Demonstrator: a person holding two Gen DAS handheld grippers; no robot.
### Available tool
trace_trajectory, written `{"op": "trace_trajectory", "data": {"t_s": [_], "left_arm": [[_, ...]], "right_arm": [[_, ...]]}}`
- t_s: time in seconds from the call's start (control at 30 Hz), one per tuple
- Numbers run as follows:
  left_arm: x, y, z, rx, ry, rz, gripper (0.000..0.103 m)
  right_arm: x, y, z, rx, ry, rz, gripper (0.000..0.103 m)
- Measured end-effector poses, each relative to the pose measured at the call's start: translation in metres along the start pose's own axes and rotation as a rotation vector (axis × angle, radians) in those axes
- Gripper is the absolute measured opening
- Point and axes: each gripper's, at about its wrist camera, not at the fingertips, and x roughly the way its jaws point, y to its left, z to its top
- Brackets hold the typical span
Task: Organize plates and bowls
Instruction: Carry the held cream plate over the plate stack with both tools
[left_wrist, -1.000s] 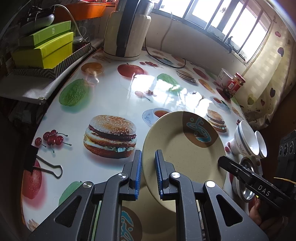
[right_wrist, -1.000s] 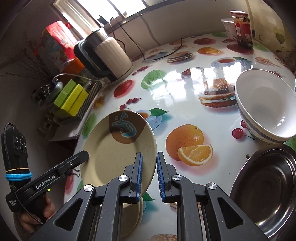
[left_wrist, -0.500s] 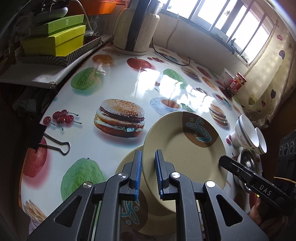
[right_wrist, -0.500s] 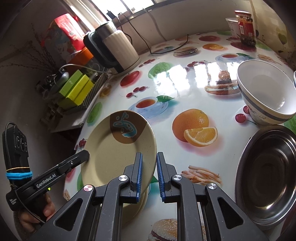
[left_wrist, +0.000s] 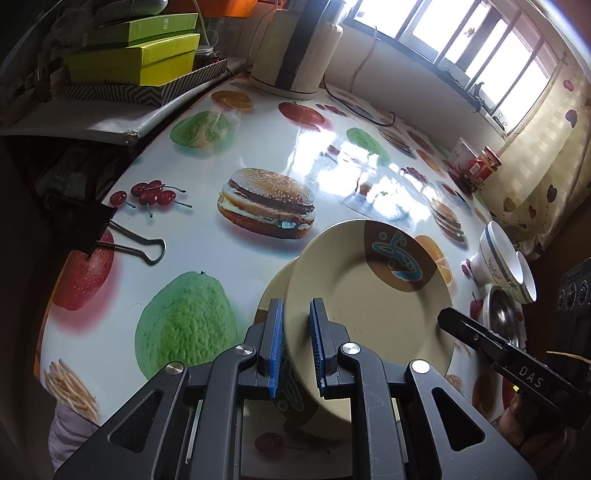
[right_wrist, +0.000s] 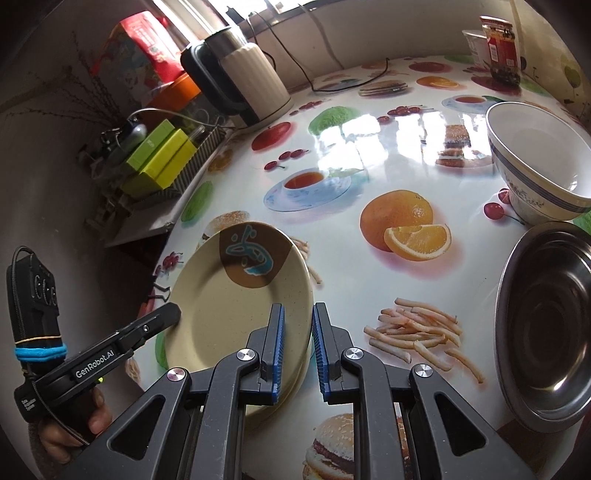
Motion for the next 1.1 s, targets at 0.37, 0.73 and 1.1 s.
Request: {"op": "trace_trajectory", "data": {"t_s": [0.37,0.73,1.1], "left_arm": [[-0.002,0.008,-0.014,-0.023,0.006,0.008,0.015],[-0.004,0.010,-0.017,-0.026,0.002,0.022,0.015],[-0.002,0.010,-0.017,-0.017,0.002,0.037,0.015]], "right_arm": [[0.006,0.006,-0.009,-0.019,0.024,0.005,0.016],[0.009,0.010,-0.014,-0.034,0.033,0.004,0.016],[0.011,0.011,-0.016,-0.050,0.037,-0.012,0.016]]}}
